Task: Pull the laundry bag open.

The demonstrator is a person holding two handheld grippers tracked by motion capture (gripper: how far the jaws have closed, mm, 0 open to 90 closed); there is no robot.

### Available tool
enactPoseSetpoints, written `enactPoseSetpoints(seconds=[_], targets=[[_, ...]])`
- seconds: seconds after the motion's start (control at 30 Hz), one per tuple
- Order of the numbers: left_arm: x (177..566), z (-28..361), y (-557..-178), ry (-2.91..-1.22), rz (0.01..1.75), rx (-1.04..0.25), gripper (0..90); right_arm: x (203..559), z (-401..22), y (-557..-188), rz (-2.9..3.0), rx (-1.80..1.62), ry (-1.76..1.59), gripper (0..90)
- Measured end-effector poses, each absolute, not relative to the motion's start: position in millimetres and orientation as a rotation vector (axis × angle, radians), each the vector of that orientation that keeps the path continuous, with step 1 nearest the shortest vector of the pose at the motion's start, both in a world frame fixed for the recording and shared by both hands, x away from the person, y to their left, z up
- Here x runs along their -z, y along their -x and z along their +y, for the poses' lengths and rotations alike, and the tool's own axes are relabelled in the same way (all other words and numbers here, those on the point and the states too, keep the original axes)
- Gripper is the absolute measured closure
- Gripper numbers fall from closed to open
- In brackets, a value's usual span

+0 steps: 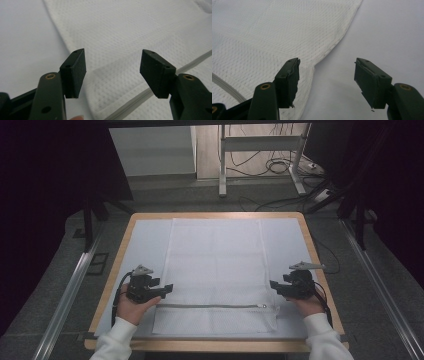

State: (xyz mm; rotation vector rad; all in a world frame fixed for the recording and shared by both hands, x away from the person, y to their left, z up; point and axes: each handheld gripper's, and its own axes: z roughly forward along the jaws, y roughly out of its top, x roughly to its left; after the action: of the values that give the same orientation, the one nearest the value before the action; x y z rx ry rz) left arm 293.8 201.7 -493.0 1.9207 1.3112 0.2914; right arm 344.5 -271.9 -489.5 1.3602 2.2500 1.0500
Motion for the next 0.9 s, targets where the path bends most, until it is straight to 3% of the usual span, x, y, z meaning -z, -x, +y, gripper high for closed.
enactPoseSetpoints(seconds=[0.9], targets=[[479, 143, -294, -1.954, 1.156, -0.191, 38.4, 493, -275, -341, 2.27, -1.052, -1.361, 35.5]])
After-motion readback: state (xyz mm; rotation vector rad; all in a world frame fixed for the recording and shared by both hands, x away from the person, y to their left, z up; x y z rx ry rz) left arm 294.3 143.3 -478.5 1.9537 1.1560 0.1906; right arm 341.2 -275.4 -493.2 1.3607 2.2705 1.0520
